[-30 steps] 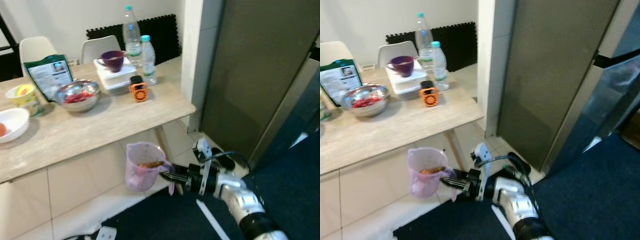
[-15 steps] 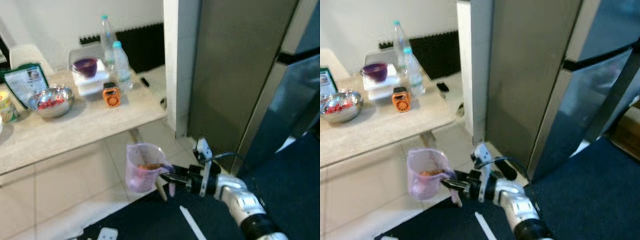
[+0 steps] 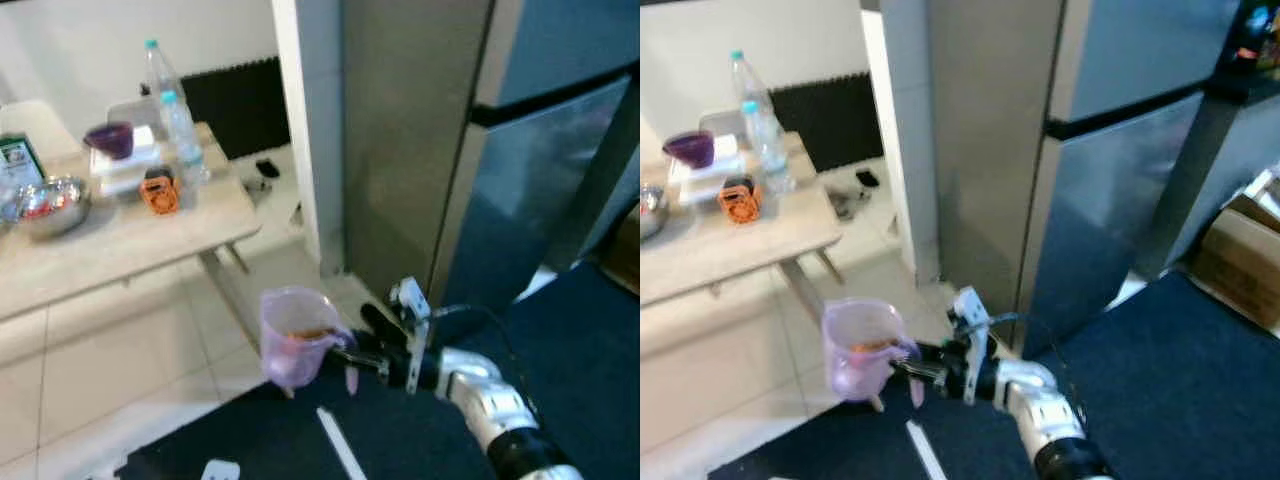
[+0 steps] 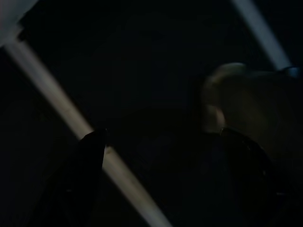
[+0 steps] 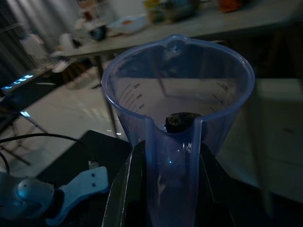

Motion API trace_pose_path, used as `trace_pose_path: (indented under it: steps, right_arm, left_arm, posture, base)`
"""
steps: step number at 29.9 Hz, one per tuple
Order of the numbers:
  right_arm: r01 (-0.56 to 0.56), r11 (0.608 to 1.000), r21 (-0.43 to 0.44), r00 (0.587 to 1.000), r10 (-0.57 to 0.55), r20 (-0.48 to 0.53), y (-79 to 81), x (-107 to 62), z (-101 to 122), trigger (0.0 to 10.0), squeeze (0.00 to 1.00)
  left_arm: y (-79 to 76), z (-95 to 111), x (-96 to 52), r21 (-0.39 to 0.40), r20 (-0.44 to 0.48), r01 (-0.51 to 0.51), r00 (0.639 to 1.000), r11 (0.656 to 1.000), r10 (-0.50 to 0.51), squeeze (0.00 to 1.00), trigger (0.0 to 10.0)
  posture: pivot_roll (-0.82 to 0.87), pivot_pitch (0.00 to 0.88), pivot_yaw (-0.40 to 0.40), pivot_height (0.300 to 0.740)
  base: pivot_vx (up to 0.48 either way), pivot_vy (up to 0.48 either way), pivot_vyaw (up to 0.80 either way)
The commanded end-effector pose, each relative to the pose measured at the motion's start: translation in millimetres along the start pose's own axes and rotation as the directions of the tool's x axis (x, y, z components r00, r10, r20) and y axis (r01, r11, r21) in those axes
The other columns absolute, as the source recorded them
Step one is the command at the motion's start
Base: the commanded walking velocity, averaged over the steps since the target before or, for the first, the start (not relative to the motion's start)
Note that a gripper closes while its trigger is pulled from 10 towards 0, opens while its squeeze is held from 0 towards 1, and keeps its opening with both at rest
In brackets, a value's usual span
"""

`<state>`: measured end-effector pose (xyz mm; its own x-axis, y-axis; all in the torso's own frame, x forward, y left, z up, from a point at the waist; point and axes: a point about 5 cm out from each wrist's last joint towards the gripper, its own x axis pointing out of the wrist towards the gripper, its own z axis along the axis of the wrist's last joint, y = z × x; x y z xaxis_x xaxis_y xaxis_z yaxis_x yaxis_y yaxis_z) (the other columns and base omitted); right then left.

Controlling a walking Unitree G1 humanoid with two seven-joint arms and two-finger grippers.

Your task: Restocking fridge

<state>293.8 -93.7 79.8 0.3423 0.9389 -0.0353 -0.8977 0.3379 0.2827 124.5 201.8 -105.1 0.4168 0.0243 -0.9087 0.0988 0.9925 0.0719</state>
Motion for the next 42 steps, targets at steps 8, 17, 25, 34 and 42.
trace_pose_path:
  steps: [8,17,25,34,42]
  right_arm:
    - [-0.030,1.000,-0.001,0.999,0.030,0.012,4.8,9.3,1.2,10.0,0.00]
    - [-0.034,0.999,-0.004,0.999,0.034,0.006,4.1,10.0,1.4,10.0,0.00]
    - [-0.036,0.999,-0.003,0.999,0.036,0.003,4.5,10.3,1.0,10.0,0.00]
    - [-0.035,0.999,0.000,0.999,0.035,0.000,4.8,9.7,0.0,10.0,0.00]
    - [-0.037,0.999,0.001,0.999,0.037,0.000,5.1,10.2,-0.1,10.0,0.00]
  left_arm:
    - [4.6,-0.5,-0.6,0.017,-0.002,-0.008,1.000,1.000,0.008,0.00,10.0]
    - [6.3,4.0,-0.4,0.007,0.026,-0.028,0.999,1.000,0.028,0.00,10.0]
    - [4.5,4.9,-0.2,0.003,0.030,-0.006,1.000,1.000,0.005,0.00,10.0]
    - [3.1,3.7,-0.3,0.000,0.027,0.003,1.000,1.000,-0.003,0.00,10.0]
    - [1.9,2.8,-0.2,0.001,0.021,0.008,1.000,1.000,-0.008,0.00,10.0]
  posture:
    - [0.01,0.000,0.037,0.740]
    - [0.01,0.000,0.035,0.740]
    - [0.01,0.000,0.034,0.740]
    - [0.01,0.000,0.036,0.740]
    - [0.01,0.000,0.036,0.740]
  base:
    - [0.000,-0.472,0.00]
    - [0.000,0.000,0.00]
    - [0.000,0.000,0.00]
    - [0.027,0.000,0.00]
    - [0.247,0.000,0.00]
